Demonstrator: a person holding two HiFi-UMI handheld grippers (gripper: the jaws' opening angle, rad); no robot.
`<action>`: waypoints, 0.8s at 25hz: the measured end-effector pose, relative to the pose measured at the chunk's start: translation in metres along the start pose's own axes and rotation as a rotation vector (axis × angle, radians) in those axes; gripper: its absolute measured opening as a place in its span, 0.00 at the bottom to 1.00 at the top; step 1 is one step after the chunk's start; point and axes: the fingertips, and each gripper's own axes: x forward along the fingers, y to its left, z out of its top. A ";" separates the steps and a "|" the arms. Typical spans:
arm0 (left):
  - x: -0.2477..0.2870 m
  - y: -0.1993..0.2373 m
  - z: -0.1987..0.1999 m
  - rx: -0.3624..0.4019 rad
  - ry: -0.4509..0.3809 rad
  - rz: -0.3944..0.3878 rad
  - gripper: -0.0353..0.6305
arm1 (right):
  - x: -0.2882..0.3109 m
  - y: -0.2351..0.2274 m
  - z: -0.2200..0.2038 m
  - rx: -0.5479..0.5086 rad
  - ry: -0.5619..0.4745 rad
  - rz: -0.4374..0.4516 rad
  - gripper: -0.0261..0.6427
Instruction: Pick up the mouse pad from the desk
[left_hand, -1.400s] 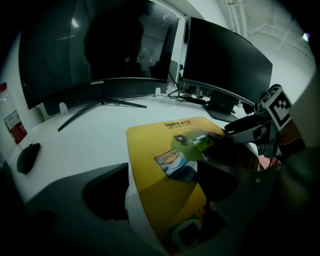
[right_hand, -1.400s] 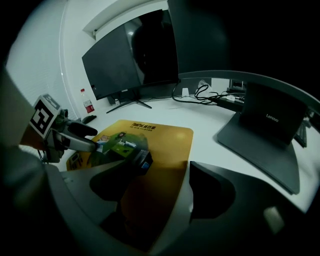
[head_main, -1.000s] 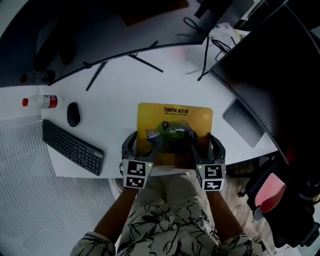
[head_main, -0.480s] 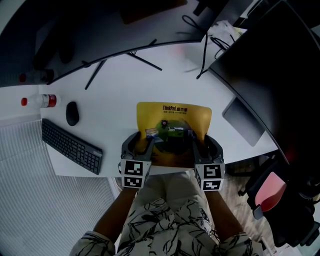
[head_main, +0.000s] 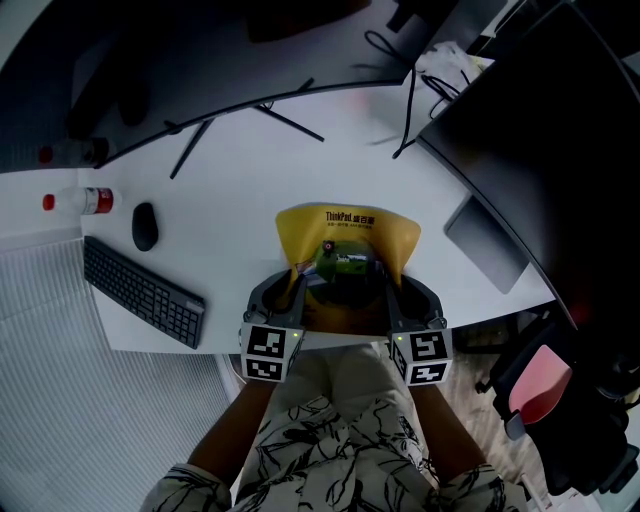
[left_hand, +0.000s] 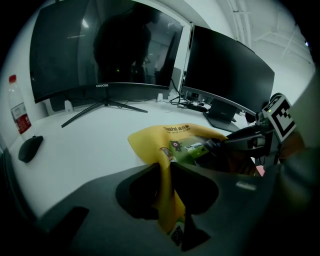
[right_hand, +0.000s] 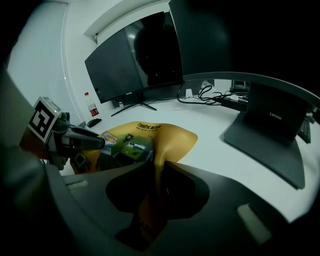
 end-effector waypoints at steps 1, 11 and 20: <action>-0.001 0.000 0.001 0.000 -0.004 -0.003 0.18 | 0.000 0.001 0.001 0.001 -0.003 0.006 0.17; -0.012 -0.007 0.026 0.004 -0.063 -0.011 0.16 | -0.010 0.005 0.025 -0.005 -0.053 0.030 0.14; -0.031 -0.007 0.071 0.042 -0.167 -0.002 0.16 | -0.025 0.004 0.068 -0.022 -0.142 0.015 0.14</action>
